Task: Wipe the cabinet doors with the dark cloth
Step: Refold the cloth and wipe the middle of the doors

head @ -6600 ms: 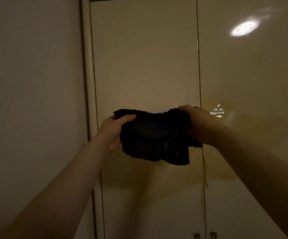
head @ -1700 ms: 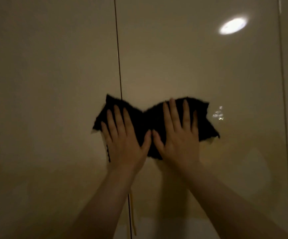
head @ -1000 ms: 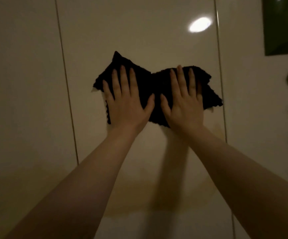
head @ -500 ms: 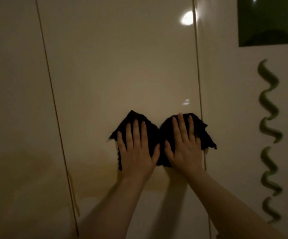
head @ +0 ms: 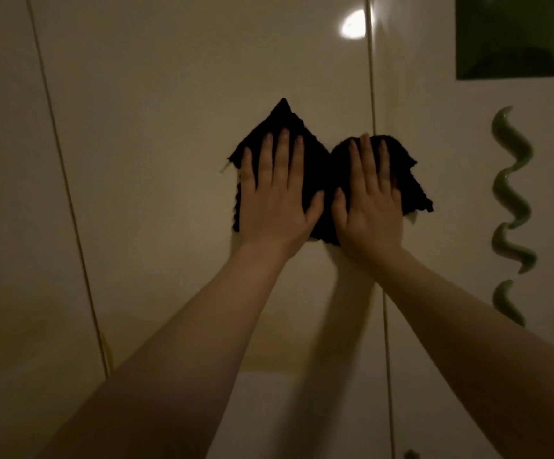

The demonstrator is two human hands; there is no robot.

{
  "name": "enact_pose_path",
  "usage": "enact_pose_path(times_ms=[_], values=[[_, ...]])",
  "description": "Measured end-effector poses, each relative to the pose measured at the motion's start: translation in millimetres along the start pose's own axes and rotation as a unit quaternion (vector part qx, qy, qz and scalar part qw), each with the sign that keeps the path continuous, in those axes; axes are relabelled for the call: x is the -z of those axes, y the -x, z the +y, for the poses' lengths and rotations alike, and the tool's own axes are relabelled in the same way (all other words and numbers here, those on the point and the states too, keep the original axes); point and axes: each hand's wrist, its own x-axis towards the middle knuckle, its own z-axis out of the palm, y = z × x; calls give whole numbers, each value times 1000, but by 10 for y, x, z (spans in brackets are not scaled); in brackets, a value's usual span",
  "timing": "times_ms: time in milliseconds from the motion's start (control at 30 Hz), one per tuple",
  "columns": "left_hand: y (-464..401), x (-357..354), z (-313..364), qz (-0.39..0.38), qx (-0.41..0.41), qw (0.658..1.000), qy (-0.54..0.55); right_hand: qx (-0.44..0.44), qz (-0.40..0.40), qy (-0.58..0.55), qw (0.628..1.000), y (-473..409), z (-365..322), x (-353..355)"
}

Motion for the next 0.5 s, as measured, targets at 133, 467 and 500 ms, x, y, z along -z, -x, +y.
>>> enact_pose_path(times_ms=[133, 467, 500], values=[[324, -59, 62, -12, -12, 1000, 16, -25, -20, -7, 999, 404, -59, -21], [2510, -450, 61, -111, -37, 993, 7, 111, -184, -28, 976, 2264, -147, -158], [2736, -476, 58, -126, -33, 991, 12, 135, -196, -33, 971, 2433, -172, -188]])
